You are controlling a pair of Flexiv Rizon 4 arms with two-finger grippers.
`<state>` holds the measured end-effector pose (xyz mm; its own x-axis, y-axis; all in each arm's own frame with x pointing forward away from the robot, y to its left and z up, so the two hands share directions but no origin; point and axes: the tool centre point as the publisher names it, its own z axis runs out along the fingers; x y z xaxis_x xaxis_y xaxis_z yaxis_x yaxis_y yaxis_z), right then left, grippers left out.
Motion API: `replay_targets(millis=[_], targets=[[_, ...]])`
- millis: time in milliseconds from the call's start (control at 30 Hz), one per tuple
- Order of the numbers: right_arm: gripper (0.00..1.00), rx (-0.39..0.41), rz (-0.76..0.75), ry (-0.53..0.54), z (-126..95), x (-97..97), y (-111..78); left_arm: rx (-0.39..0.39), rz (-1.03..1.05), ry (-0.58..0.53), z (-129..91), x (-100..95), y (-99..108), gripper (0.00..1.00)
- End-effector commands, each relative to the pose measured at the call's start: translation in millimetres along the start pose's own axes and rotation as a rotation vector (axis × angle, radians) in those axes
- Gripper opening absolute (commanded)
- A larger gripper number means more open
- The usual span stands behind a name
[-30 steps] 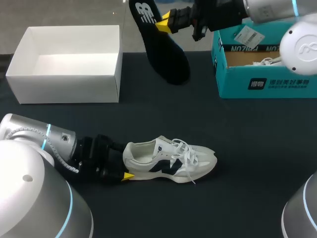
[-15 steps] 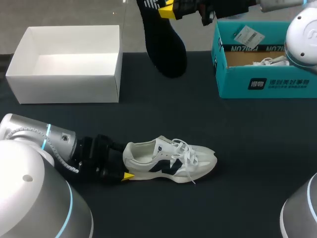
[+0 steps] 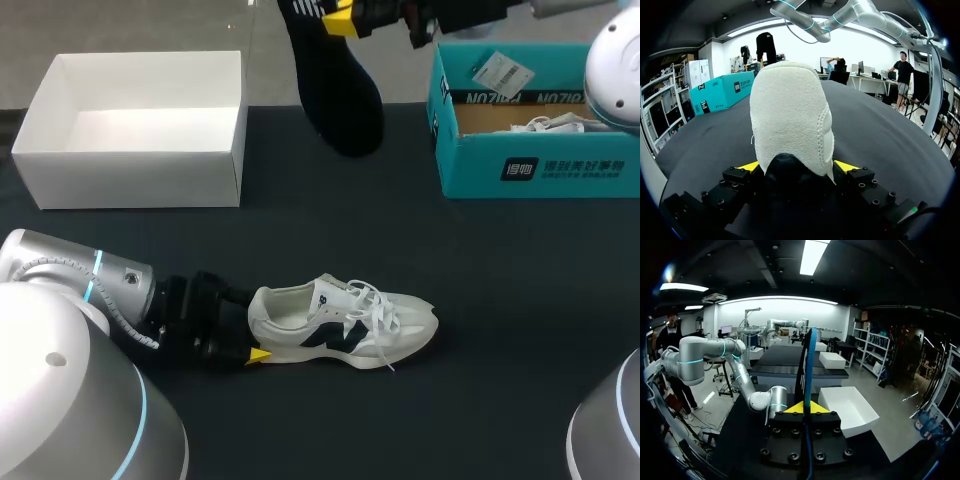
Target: Take the shoe out of the shoebox, open the shoe tongue, remove and reinsert the insole, then place the shoe into the shoebox
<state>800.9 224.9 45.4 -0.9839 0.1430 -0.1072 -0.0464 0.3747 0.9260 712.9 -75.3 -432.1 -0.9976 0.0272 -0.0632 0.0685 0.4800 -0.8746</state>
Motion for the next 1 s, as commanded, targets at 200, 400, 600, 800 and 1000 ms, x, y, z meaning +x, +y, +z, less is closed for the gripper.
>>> replay_targets(millis=[200,400,600,800,1000], targets=[[0.00,0.002,0.001,0.001,1.6,-1.1,0.5,-0.012,0.007,-0.017,1.7,3.9,3.9,1.00],[0.00,0.002,0.001,0.001,1.6,-1.1,0.5,-0.042,0.018,-0.036,-7.1,5.4,2.6,1.00],[0.00,0.002,0.001,0.001,1.6,-1.1,0.5,-0.100,0.033,-0.025,-20.5,3.0,5.0,1.00],[0.00,0.002,0.001,0.001,1.6,-1.1,0.5,-0.235,0.082,-0.003,-49.5,-8.3,3.8,1.00],[0.00,0.002,0.001,0.001,1.6,-1.1,0.5,-0.434,0.130,0.051,-85.8,-14.2,-15.6,1.00]])
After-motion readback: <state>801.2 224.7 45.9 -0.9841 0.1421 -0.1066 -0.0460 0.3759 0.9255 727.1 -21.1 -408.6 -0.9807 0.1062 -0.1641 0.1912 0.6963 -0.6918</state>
